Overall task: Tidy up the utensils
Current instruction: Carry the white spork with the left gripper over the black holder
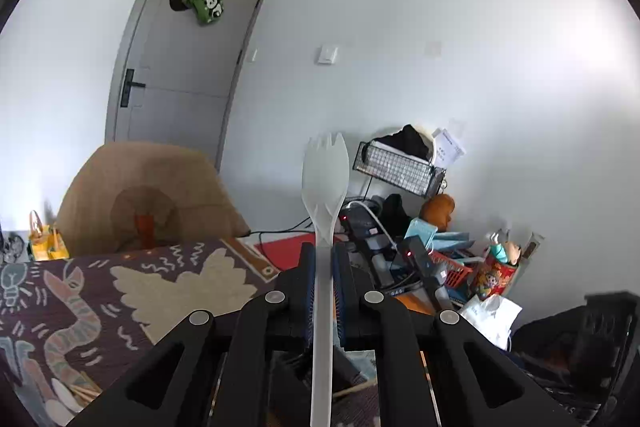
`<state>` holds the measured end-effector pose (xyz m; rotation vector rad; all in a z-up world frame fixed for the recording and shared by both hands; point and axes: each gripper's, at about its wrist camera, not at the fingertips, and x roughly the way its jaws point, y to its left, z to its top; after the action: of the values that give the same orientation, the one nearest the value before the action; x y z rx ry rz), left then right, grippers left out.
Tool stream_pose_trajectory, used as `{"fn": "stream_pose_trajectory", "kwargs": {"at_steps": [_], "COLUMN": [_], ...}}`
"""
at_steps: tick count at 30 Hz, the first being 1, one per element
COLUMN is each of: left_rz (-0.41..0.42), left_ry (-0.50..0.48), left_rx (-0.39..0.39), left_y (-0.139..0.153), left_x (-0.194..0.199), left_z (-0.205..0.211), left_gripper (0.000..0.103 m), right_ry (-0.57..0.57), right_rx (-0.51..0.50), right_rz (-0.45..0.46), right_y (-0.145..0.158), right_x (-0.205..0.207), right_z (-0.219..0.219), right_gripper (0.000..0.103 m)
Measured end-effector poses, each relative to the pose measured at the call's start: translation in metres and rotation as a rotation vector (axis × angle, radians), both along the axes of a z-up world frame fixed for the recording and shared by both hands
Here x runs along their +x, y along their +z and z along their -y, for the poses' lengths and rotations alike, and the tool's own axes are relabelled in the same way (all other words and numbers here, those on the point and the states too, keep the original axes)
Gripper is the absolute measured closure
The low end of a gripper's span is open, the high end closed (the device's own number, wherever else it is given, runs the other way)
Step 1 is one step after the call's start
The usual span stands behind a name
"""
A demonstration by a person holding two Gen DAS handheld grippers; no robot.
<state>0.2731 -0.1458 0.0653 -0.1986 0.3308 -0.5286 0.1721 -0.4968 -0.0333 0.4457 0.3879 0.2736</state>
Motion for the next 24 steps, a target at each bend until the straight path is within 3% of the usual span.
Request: {"fn": "stream_pose_trajectory", "kwargs": {"at_steps": [10,14,24], "left_rz": [0.051,0.104,0.120], "left_ry": [0.003,0.050,0.075], "left_rx": [0.010,0.051,0.117], "left_y": [-0.015,-0.029,-0.061], "left_x": [0.011,0.015,0.022], "left_z": [0.033,0.038,0.051], "left_gripper": [0.094,0.094,0.094], "right_ry": [-0.030,-0.034,-0.043], "right_rx": [0.020,0.022,0.027], "right_rz": [-0.031,-0.047,-0.076], "right_y": [-0.020,-0.028,-0.039], "right_x": [0.003,0.005,0.013], "right_z": [0.015,0.018,0.021], "right_gripper": [0.054,0.054,0.054]}}
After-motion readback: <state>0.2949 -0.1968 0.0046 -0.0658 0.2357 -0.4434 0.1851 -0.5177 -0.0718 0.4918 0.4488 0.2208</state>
